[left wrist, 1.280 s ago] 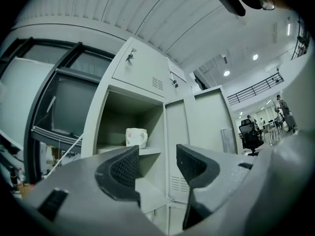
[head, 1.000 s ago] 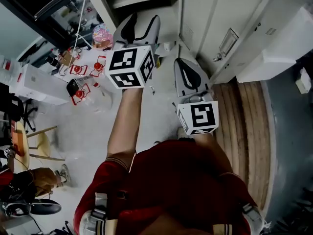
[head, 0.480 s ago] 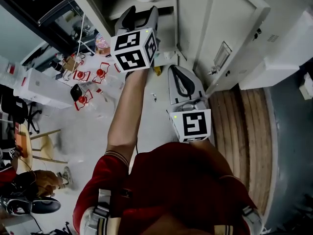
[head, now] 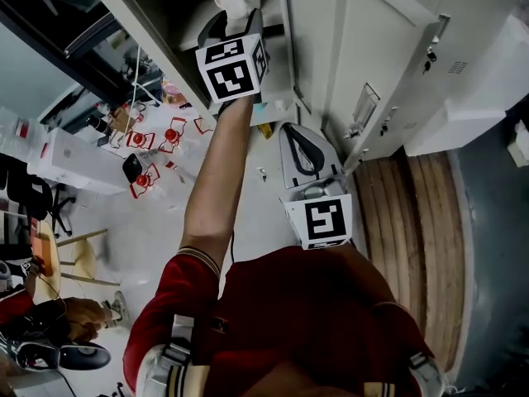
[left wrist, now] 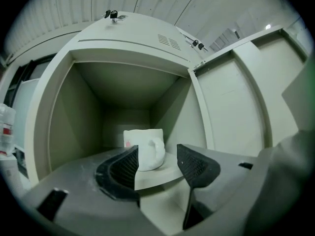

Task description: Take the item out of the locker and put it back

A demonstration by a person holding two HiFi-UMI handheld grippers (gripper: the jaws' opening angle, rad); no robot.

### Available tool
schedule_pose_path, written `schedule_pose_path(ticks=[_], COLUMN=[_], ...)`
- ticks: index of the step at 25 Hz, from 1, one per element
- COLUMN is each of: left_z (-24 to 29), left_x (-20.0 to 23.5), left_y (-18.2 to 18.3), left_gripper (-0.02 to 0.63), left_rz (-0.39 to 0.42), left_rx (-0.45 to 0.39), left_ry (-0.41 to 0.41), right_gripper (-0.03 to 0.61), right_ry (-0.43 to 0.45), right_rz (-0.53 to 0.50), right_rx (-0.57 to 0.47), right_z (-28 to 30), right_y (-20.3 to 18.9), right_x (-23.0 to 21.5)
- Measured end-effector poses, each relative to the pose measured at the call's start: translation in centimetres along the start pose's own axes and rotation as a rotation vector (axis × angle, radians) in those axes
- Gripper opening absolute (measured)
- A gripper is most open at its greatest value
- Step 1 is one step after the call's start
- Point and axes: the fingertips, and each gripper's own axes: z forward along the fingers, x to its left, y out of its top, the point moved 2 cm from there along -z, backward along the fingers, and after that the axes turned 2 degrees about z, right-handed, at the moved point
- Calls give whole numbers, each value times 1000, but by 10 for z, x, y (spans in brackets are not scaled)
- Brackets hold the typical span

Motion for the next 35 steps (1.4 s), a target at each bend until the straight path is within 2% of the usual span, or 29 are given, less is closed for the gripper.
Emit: schedule_pose_path(ticks=[9, 14, 19, 28, 32, 35], left_z=[26, 30, 31, 22, 22, 22], left_x=[1, 10, 17, 41, 48, 50], left_y=[-9, -8, -5, -8, -6, -6], left_gripper=[225, 224, 216, 135, 69, 64], left_rz=[24, 26, 22, 13, 12, -5], left_rx=[53, 34, 24, 17, 13, 10], left_ry=[69, 133, 146, 174, 152, 123], right_gripper=[0, 0, 0, 0, 0, 0], right_ry=[18, 24, 32, 48, 46, 47], right_rz=[8, 22, 36, 47, 51, 57], right_rx=[-10, 6, 4, 19, 46, 27], right_z=[-1, -2, 1, 6, 8, 9], right_y=[-2, -7, -9, -16, -21, -19], right_x=[-4, -5, -7, -1, 1, 1])
